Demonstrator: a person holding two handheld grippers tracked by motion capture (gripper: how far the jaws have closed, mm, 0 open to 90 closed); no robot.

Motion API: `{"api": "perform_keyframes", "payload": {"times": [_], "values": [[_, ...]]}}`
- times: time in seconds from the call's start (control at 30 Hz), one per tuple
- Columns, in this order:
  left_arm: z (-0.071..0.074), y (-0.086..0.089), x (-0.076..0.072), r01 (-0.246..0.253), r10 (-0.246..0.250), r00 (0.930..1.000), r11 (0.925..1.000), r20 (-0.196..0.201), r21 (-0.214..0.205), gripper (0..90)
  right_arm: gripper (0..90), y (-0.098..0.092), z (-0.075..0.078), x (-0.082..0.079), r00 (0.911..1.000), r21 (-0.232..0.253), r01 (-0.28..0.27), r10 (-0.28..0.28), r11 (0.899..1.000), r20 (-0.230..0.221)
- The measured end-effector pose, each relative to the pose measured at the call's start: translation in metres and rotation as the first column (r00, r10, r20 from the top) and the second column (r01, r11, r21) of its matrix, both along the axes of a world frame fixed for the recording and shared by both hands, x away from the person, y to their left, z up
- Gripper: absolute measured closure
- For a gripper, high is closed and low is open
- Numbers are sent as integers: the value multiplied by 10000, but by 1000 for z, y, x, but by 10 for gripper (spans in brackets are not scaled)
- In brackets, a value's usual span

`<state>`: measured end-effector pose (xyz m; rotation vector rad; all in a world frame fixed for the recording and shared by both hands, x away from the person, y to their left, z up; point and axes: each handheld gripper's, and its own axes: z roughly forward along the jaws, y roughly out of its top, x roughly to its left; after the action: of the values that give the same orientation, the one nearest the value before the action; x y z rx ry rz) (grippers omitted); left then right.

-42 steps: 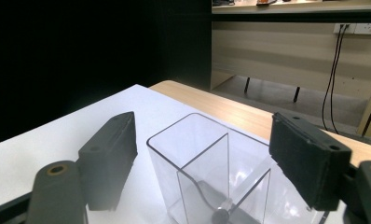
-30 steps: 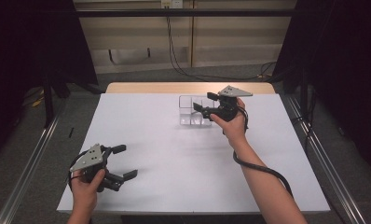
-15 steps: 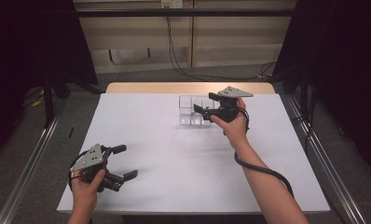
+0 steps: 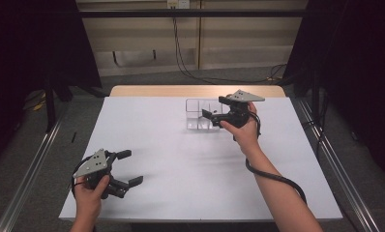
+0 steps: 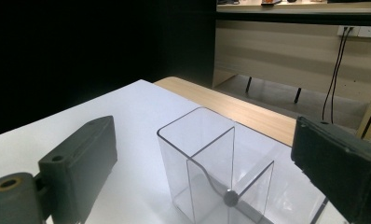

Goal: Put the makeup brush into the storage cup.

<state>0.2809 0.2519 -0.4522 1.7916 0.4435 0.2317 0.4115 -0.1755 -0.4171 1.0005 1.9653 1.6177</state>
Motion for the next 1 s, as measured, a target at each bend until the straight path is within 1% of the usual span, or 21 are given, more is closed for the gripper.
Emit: {"api": "perform_keyframes", "payload": {"times": [0.13, 0.37, 0.7, 1.0], "values": [[0, 0, 0, -1, 1, 10000, 10000, -11, -3, 2, 49, 0, 0, -1, 10000, -9, -35, 35, 10000, 31], [-1, 2, -1, -35, 35, 10000, 10000, -23, -4, 2, 28, 0, -2, -4, 9999, -59, -93, 92, 9999, -45], [-1, 3, 0, -93, 93, 10000, 10000, -17, -29, 2, 0, 2, 0, -8, 9996, -116, -290, 290, 9995, 0], [-1, 1, 0, -68, 68, 10000, 10000, -15, -57, 2, 0, 0, 0, -15, 9989, -190, -457, 458, 9988, 25]]}}
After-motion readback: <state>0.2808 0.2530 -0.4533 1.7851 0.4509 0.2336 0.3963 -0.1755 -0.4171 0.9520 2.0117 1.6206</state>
